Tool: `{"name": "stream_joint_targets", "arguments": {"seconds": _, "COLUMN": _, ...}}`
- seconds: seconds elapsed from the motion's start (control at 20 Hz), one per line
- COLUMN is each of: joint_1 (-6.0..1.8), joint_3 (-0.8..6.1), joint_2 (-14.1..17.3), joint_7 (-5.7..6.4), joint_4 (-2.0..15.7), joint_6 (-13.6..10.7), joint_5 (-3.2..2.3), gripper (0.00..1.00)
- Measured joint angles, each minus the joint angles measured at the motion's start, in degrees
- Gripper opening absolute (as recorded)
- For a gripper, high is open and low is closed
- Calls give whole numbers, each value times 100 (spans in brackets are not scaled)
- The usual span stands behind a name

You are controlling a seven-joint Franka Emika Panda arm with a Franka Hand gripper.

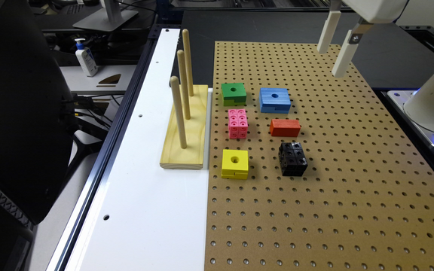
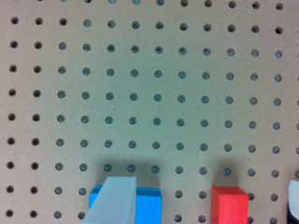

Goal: Pick up pink block.

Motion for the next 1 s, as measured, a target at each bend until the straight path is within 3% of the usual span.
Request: {"name": "stream_joint_targets", "arguments": {"seconds": 1.0, "joint_1": -4, "joint_3": 0, "joint_2": 9, "joint_7": 0, "joint_4": 119, "joint_6": 43, "joint_5": 0, "gripper": 100}}
